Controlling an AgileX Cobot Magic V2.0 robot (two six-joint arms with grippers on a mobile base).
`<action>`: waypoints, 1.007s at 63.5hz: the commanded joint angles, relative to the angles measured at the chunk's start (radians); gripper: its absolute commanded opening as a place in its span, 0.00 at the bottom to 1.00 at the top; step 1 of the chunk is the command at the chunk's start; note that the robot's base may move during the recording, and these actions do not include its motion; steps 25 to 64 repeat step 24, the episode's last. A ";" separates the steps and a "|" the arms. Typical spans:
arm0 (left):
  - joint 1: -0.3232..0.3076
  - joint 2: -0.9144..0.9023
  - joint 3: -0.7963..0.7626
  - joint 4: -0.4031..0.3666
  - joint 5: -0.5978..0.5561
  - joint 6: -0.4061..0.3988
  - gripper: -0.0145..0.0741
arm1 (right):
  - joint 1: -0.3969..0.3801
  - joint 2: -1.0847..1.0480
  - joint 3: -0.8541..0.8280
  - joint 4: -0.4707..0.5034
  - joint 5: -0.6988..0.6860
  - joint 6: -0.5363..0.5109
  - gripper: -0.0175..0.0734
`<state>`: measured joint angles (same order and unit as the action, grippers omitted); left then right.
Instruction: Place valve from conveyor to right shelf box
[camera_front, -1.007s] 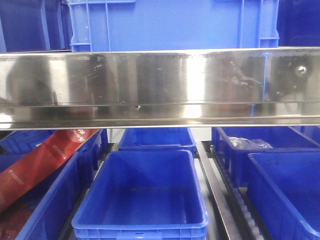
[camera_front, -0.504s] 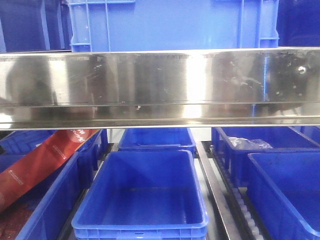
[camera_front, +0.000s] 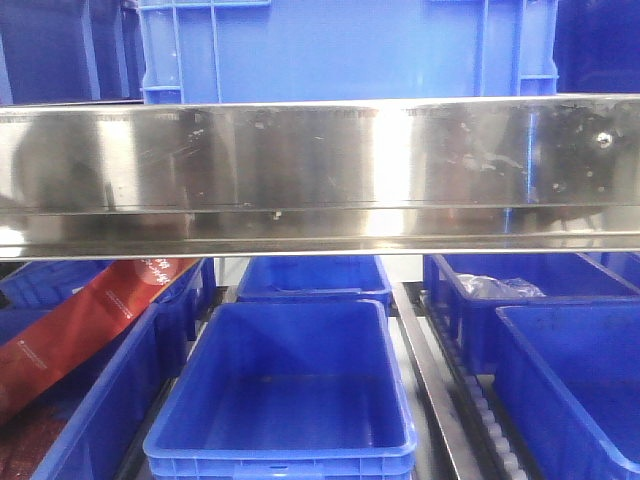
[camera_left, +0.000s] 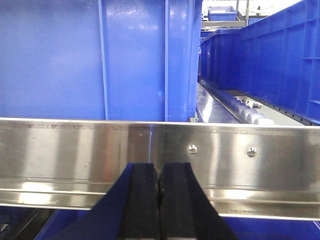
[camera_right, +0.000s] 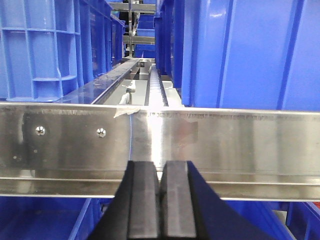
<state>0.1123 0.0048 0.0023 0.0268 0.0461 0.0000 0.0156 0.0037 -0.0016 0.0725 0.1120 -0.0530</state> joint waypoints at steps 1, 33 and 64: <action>0.003 -0.005 -0.002 0.004 -0.018 0.000 0.04 | -0.004 -0.004 0.002 -0.009 -0.024 -0.002 0.01; 0.003 -0.005 -0.002 0.004 -0.018 0.000 0.04 | -0.004 -0.004 0.002 -0.009 -0.024 -0.002 0.01; 0.003 -0.005 -0.002 0.004 -0.018 0.000 0.04 | -0.004 -0.004 0.002 -0.009 -0.024 -0.002 0.01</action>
